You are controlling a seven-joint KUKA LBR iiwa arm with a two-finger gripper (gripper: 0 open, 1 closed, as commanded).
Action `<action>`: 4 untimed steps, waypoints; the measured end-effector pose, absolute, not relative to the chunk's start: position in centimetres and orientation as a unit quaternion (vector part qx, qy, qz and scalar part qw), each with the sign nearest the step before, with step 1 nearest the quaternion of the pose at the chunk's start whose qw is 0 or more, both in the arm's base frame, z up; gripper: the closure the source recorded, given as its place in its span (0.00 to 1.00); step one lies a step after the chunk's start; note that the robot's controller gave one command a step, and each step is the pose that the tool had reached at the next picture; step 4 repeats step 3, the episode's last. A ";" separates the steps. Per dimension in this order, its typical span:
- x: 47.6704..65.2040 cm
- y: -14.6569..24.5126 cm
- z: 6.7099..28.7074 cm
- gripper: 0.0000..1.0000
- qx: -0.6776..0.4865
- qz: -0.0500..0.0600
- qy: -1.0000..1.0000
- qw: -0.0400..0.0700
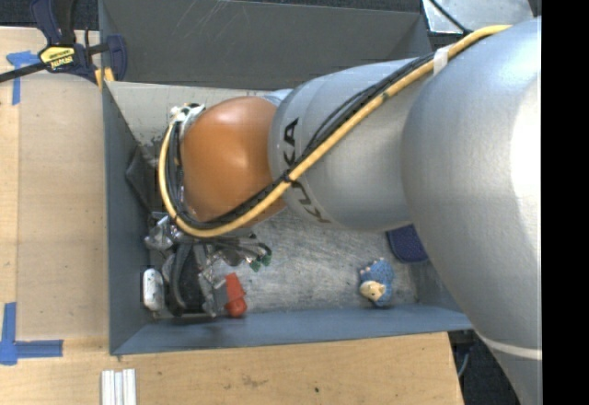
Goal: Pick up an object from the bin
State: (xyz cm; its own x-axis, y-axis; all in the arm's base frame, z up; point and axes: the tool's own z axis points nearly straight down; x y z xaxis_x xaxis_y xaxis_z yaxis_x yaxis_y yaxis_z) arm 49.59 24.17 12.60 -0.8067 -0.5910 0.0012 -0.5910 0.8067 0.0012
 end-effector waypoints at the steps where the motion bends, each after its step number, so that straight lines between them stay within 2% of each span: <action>1: 54.4 23.1 8.0 0.00 0.467 0.002 -0.884 0.004; 2: 54.5 23.1 8.2 1.00 0.467 0.003 -0.884 0.003; 3: 54.1 22.8 21.5 1.00 0.444 0.001 -0.896 -0.003; 4: 54.1 22.8 21.5 1.00 0.444 0.001 -0.896 -0.003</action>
Offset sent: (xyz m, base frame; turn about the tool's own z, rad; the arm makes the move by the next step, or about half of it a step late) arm 0.0445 -0.0111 -0.0560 -0.3432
